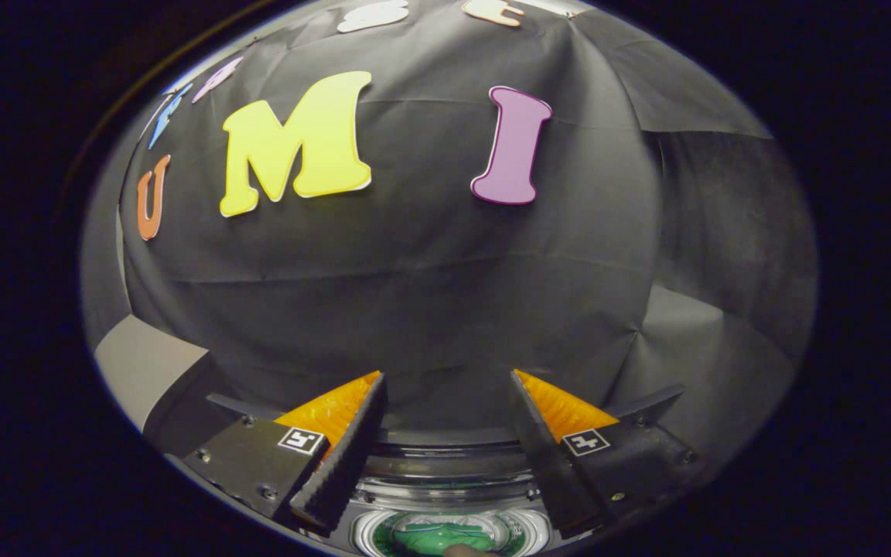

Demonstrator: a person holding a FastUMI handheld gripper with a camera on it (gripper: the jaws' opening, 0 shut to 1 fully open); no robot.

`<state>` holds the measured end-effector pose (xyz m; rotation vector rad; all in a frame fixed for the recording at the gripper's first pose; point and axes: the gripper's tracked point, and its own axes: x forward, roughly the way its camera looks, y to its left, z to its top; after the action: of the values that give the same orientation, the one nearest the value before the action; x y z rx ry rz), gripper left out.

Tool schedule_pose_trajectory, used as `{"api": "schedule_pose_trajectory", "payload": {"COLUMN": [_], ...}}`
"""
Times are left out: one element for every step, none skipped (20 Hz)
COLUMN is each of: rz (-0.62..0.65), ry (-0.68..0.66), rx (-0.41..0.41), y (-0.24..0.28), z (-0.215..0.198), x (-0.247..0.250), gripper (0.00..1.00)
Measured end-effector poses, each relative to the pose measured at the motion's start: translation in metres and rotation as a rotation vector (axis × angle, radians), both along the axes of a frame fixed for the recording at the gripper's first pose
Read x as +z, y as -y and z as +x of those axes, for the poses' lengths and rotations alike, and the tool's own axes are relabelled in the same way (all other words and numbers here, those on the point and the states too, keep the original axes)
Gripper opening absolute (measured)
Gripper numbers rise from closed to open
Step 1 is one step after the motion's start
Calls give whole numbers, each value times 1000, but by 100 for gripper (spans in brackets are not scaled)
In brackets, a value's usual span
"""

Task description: Put the clothes into the washing machine and then close the washing machine lid.

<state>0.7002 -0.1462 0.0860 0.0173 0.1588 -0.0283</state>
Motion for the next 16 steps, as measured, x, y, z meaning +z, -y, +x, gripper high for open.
{"api": "schedule_pose_trajectory", "payload": {"rz": [0,3,4,2,0,0,-2,-3,-3,-3,-4,-4,-3,-6,-9,-10], "ry": [7,14,17,20,25,32,40,49,55,62,69,76,84,93,100,104], "rx": [2,2,1,-2,-4,-5,-4,-2,-1,-3,-4,-7,-9,-10,-9,-9], "y": [0,0,-1,0,0,1,1,0,0,0,0,-1,-1,-1,-1,0], "z": [-2,-7,-11,-18,-24,-30,-35,-39,-43,-48,-49,-50,-54,-60,-66,-70], "x": [1,-1,-2,-5,-6,-8,-9,-10,-12,-12,-13,-15,-16,-19,-21,-24], "gripper": [97,97,97,97,97,97,97,97,97,97,97,97,97,97,97,97]}}
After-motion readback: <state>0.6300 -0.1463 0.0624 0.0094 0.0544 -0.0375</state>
